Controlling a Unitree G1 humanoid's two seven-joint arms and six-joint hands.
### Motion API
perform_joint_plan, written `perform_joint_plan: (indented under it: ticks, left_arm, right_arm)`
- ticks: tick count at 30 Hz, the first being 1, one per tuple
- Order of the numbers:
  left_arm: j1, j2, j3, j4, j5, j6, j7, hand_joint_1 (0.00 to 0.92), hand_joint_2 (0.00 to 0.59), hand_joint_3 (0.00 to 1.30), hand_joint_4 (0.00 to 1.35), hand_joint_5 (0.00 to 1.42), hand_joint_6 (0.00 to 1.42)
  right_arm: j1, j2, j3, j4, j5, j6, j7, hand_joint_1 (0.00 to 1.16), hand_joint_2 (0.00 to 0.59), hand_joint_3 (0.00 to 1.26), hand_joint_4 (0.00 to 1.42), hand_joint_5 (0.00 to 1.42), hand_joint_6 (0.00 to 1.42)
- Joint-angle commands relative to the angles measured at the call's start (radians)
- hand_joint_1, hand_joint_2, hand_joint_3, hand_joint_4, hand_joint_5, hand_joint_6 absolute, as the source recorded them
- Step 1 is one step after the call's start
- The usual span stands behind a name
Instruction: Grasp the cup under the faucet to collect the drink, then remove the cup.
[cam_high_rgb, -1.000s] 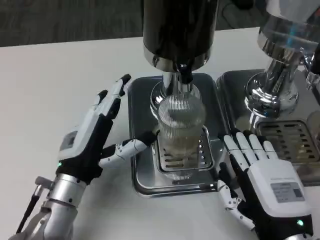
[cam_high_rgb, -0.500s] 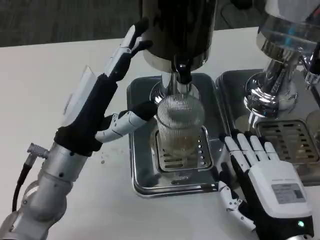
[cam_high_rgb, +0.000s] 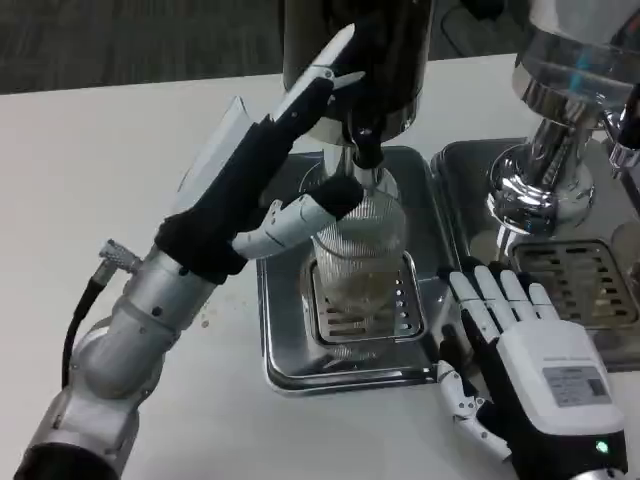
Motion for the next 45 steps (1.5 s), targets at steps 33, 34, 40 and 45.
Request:
perform_joint_plan:
  ticks: [33,34,40,45]
  left_arm:
    - [0.085,0.061,0.016,-0.188,0.181,-0.01,-0.079,0.0,0.141,0.22,0.03,0.25,0.19]
    - [0.087,0.061,0.014,-0.191,0.184,-0.009,-0.076,0.0,0.141,0.22,0.03,0.25,0.19]
    - [0.099,0.062,0.007,-0.205,0.196,-0.004,-0.066,0.0,0.147,0.24,0.03,0.25,0.19]
    - [0.101,0.059,0.004,-0.21,0.193,0.002,-0.062,0.0,0.153,0.25,0.03,0.25,0.18]
  right_arm:
    - [-0.012,0.017,-0.013,0.025,0.06,-0.007,-0.005,0.01,0.537,0.06,0.0,0.0,0.0]
    - [-0.007,0.03,-0.03,0.019,0.103,-0.012,0.001,0.01,0.537,0.06,0.0,0.0,0.0]
    - [-0.014,0.041,-0.071,-0.008,0.201,-0.056,0.012,0.1,0.502,0.06,0.0,0.0,0.0]
    - [-0.069,0.074,-0.124,0.021,0.372,-0.071,0.113,0.26,0.38,0.01,0.0,0.0,0.0]
